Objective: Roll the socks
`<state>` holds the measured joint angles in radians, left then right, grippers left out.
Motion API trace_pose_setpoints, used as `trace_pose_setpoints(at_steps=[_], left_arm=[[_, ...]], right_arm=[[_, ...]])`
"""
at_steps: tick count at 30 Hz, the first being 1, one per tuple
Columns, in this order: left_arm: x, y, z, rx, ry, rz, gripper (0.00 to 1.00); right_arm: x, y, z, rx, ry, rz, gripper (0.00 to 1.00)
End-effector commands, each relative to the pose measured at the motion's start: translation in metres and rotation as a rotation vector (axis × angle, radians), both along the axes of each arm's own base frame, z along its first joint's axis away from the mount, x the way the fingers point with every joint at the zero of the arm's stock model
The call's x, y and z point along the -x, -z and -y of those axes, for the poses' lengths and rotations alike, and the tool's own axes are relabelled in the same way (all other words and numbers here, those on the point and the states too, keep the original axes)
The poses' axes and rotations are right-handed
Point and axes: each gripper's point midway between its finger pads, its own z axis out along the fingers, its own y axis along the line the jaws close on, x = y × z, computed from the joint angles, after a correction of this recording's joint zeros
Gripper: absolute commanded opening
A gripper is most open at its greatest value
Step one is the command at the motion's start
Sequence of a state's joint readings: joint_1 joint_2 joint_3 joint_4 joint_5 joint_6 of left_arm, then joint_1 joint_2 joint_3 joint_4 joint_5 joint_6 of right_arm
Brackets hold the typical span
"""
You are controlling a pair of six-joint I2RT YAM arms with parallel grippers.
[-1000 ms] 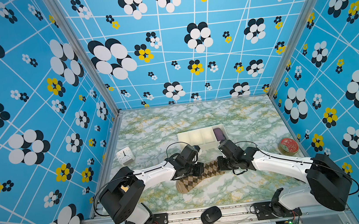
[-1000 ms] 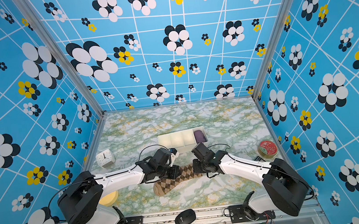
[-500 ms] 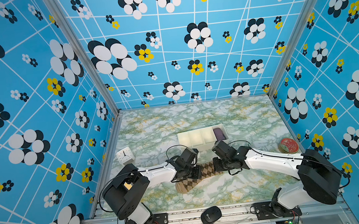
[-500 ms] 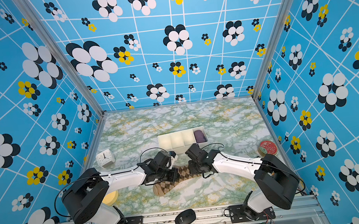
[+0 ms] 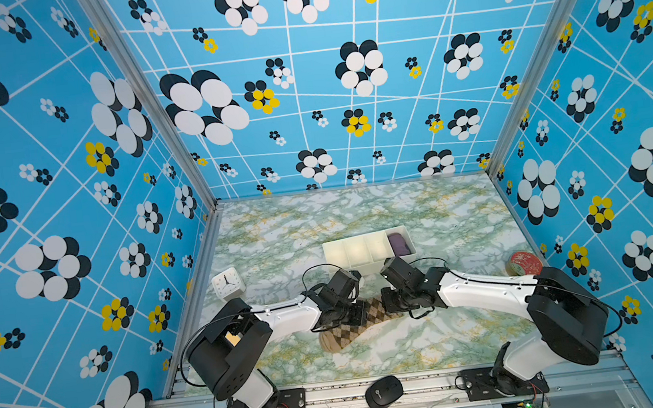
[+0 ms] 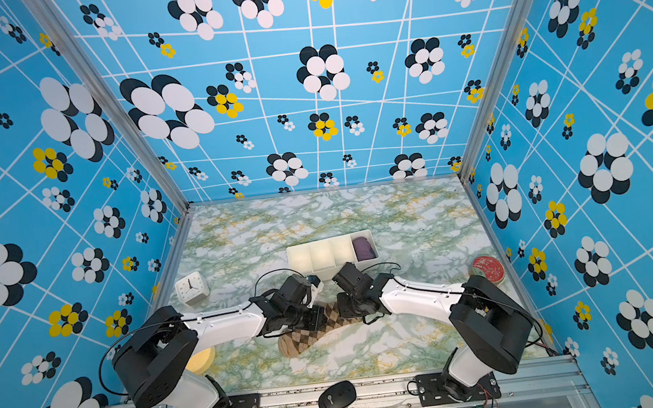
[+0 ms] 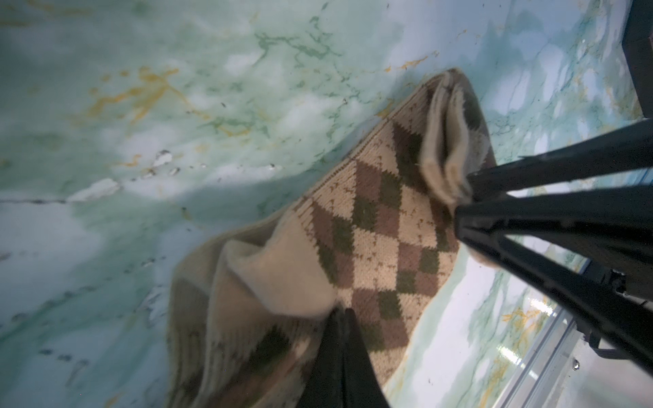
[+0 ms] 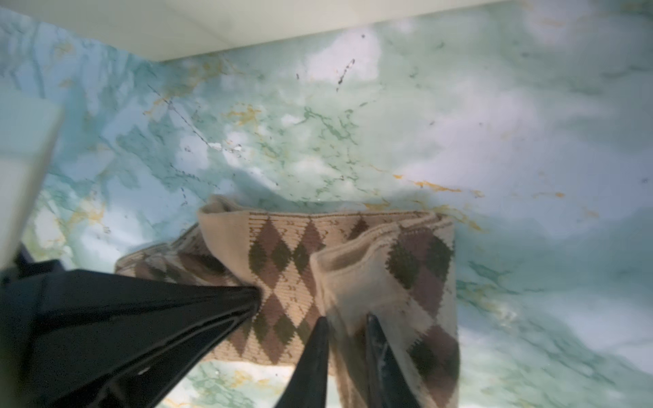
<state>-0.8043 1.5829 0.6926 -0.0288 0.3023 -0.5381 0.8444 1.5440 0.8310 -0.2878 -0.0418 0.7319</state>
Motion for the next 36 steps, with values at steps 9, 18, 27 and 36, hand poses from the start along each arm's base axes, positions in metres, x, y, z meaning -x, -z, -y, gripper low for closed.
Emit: trace_pose_setpoints(at_steps=[9,18,27,36], left_arm=[[0.002,0.010,-0.006,-0.014,-0.004,-0.021,0.05],[0.001,0.008,-0.004,-0.006,-0.003,-0.022,0.05],[-0.007,-0.006,0.006,0.030,0.001,0.002,0.05],[-0.019,-0.024,0.020,0.069,0.013,0.034,0.05]], right_arm=[[0.005,0.020,-0.008,-0.055,0.000,-0.047,0.36],[0.009,0.034,-0.007,-0.173,0.045,-0.117,0.35],[0.006,0.017,0.001,-0.212,0.056,-0.085,0.37],[0.003,-0.015,-0.007,-0.290,0.025,-0.027,0.40]])
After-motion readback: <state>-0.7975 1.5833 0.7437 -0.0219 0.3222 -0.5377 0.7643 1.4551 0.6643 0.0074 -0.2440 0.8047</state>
